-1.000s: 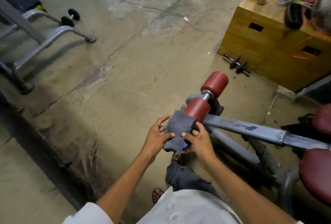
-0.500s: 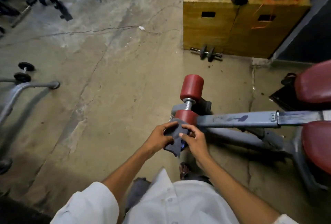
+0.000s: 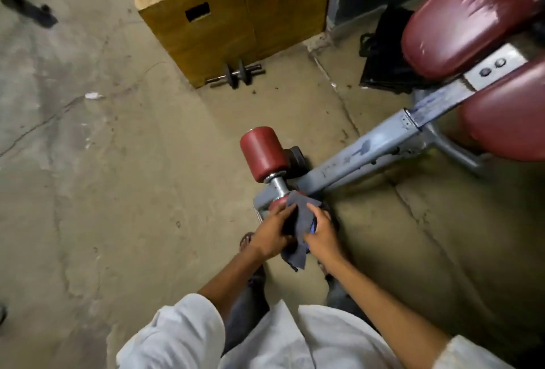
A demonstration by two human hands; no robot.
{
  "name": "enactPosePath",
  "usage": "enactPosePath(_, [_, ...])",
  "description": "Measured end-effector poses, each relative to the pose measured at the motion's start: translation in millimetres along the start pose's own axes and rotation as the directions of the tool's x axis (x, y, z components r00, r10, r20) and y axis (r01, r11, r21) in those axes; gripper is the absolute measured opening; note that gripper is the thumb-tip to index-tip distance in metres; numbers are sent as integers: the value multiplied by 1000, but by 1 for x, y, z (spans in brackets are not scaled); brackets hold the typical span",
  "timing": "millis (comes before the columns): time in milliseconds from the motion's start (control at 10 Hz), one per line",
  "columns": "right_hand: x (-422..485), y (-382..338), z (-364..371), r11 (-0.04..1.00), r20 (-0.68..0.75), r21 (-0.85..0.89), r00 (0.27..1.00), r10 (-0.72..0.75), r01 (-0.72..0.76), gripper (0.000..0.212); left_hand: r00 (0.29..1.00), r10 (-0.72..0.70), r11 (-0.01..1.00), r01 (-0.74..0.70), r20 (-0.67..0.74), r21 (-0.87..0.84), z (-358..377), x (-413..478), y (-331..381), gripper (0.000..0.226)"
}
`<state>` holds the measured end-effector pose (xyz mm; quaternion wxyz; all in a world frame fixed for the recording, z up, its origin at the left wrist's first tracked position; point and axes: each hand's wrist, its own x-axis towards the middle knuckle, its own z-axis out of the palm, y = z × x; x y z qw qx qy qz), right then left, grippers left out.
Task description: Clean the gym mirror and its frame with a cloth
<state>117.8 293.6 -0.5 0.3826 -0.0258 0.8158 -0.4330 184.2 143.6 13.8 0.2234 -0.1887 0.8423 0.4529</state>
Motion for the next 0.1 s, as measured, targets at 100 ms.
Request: enactPosePath(100, [9, 4, 30, 996, -162, 8, 983, 84, -84, 78, 983, 92, 982, -116, 158, 149, -17, 33, -25, 99])
